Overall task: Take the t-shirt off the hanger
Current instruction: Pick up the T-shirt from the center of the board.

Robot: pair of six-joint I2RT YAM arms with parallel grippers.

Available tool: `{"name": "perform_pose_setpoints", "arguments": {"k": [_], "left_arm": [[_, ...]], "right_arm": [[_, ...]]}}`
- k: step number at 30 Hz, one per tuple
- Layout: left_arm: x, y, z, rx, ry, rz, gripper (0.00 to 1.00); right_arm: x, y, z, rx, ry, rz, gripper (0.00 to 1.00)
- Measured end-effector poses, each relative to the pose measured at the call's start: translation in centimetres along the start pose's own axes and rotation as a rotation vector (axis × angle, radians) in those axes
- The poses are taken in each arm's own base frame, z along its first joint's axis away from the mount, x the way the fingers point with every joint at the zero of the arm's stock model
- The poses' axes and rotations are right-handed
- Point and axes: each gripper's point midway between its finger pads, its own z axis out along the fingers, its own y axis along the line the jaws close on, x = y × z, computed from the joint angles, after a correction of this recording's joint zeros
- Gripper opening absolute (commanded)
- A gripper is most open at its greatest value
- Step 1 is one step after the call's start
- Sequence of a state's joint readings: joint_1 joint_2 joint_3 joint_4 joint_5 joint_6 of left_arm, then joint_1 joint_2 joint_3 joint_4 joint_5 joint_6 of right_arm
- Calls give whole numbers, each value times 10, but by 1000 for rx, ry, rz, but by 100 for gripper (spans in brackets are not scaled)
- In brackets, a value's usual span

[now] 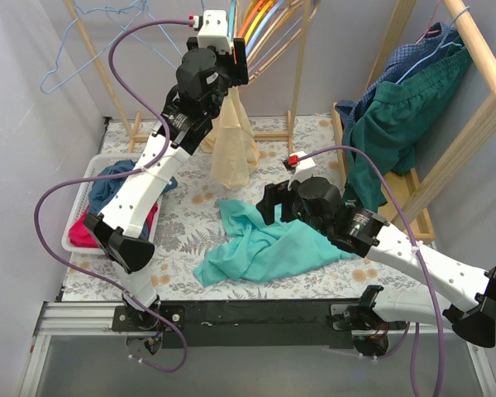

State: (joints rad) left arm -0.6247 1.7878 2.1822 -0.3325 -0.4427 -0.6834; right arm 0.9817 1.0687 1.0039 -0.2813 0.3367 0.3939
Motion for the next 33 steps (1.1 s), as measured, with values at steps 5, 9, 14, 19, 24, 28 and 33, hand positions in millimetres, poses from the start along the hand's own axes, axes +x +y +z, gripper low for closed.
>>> {"name": "perform_pose_setpoints", "arguments": {"k": [5, 9, 14, 19, 24, 28, 33], "left_arm": [[0, 2, 0, -9, 0, 8, 54], [11, 3, 2, -19, 19, 14, 23], [24, 7, 4, -46, 43, 28, 0], [19, 8, 4, -43, 27, 31, 0], [14, 6, 5, -32, 9, 42, 0], [3, 5, 5, -22, -26, 48, 0], [-15, 2, 1, -14, -84, 72, 0]], "right_arm": [[3, 0, 3, 1, 11, 1, 88], [3, 1, 3, 1, 12, 5, 88], [3, 1, 3, 2, 13, 13, 88], [4, 1, 3, 2, 14, 17, 87], [6, 0, 4, 4, 18, 17, 87], [6, 0, 4, 4, 17, 17, 87], [6, 0, 4, 4, 19, 17, 86]]}}
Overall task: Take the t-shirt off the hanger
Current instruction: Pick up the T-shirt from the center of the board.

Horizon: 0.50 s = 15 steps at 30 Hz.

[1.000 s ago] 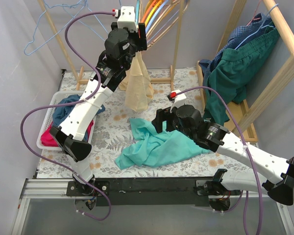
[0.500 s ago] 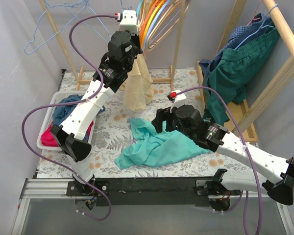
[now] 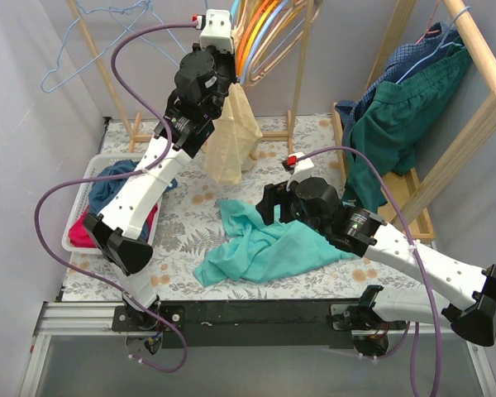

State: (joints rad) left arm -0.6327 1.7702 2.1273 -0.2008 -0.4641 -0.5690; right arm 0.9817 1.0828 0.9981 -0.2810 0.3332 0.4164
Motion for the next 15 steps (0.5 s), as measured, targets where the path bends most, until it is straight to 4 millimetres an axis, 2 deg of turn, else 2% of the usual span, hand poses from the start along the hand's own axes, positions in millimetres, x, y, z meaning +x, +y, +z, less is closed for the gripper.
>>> {"name": "perform_pose_setpoints", "arguments": {"k": [5, 9, 15], "left_arm": [[-19, 0, -12, 6, -52, 22, 0], [-22, 5, -21, -1, -53, 42, 0], [-19, 8, -23, -16, -64, 46, 0]], "right_arm": [[3, 0, 3, 4, 11, -3, 86], [6, -1, 6, 9, 21, -6, 86], [7, -1, 6, 10, 24, -7, 86]]}}
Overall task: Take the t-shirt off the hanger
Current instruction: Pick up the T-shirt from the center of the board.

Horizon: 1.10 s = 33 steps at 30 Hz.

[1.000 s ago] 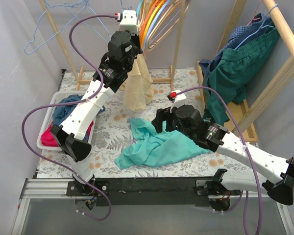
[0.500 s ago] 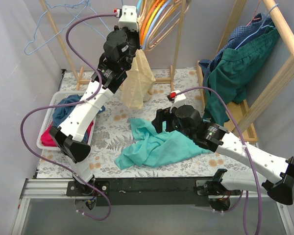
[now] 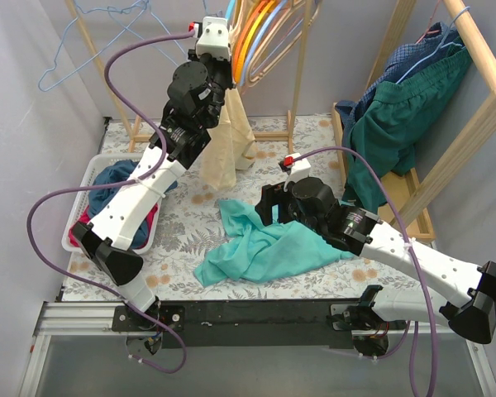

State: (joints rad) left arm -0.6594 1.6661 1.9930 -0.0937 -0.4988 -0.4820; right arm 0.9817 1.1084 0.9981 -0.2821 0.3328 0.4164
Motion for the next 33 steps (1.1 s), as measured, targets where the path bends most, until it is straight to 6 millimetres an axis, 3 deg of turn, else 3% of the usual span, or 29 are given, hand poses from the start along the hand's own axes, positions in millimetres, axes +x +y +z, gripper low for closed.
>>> {"name": "perform_pose_setpoints", "arguments": {"k": [5, 8, 15, 20, 25, 28, 29, 31, 32, 33], "left_arm": [[2, 2, 1, -16, -9, 4, 0], [0, 4, 0, -21, -12, 10, 0], [-4, 7, -5, -25, -7, 14, 0], [-12, 14, -16, -23, 2, 14, 0], [-21, 23, -30, -23, 2, 4, 0], [-25, 27, -37, -24, -1, -2, 0], [-27, 28, -38, -24, -3, -5, 0], [-28, 29, -40, -24, -3, -9, 0], [-28, 29, -40, -24, -2, -11, 0], [-28, 29, -40, -24, -1, -13, 0]], "right_arm": [[3, -2, 2, 6, 13, -23, 96], [19, -8, 11, 35, 70, -77, 98], [95, -31, 42, 112, 320, -189, 98], [159, -58, 43, 160, 488, -227, 98], [187, -70, 52, 184, 561, -231, 98], [198, -70, 61, 173, 587, -225, 85], [197, -68, 64, 164, 577, -220, 63], [196, -65, 70, 144, 567, -220, 34], [195, -63, 73, 137, 559, -224, 11], [194, -62, 76, 132, 549, -223, 2]]}}
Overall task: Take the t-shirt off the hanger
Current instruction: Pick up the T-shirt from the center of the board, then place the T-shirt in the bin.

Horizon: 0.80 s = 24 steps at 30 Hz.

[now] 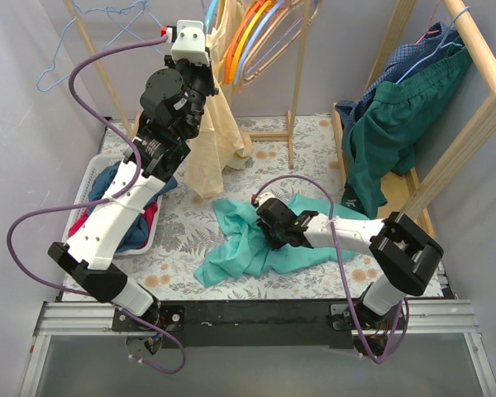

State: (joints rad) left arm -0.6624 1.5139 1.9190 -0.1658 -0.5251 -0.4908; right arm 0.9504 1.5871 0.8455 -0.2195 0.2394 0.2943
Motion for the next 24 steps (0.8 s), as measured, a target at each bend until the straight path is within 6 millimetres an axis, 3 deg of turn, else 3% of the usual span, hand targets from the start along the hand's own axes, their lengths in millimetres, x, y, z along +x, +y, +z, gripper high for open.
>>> {"name": "perform_pose_setpoints", "arguments": {"k": [7, 12, 14, 21, 24], "left_arm": [[1, 0, 0, 0, 1, -4, 0], [1, 0, 0, 0, 1, -4, 0], [-1, 0, 0, 1, 3, -4, 0], [-10, 1, -5, 14, 10, -19, 0], [-11, 0, -6, 24, 16, -26, 0]], "right_arm": [[-10, 8, 2, -34, -7, -7, 1], [-19, 43, -17, -182, -7, -79, 1], [-37, 65, -35, -271, -55, -112, 1], [-136, 156, -135, -613, -358, -254, 1], [-173, 190, -166, -727, -455, -324, 1]]}}
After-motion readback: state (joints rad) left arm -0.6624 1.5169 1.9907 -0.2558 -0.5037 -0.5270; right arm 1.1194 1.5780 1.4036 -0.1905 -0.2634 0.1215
